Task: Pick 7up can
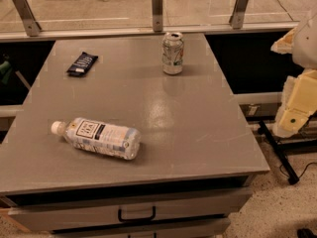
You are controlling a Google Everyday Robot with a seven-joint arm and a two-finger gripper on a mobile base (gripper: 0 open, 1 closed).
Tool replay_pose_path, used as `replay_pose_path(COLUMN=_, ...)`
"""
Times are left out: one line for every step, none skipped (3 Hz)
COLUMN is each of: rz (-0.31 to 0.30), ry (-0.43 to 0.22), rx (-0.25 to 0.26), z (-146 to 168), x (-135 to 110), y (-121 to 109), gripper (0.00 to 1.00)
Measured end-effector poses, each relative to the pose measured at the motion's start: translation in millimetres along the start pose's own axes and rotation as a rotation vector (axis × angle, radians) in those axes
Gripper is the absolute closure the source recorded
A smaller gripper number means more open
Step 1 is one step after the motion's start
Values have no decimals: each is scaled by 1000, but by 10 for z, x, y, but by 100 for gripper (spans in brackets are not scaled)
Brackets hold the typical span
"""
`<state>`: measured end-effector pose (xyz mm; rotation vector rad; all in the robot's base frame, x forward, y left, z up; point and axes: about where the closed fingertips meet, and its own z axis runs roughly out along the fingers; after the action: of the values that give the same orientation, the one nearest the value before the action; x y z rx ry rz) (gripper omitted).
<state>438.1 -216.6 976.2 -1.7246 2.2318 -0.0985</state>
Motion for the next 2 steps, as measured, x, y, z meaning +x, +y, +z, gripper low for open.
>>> replay_pose_path(rz=0, ry=0, rx=0, z=0, x=0, y=0, gripper=0)
replay_pose_path(rz=-21, ry=-68, rx=3, z=196, x=-202, y=-221, gripper=0)
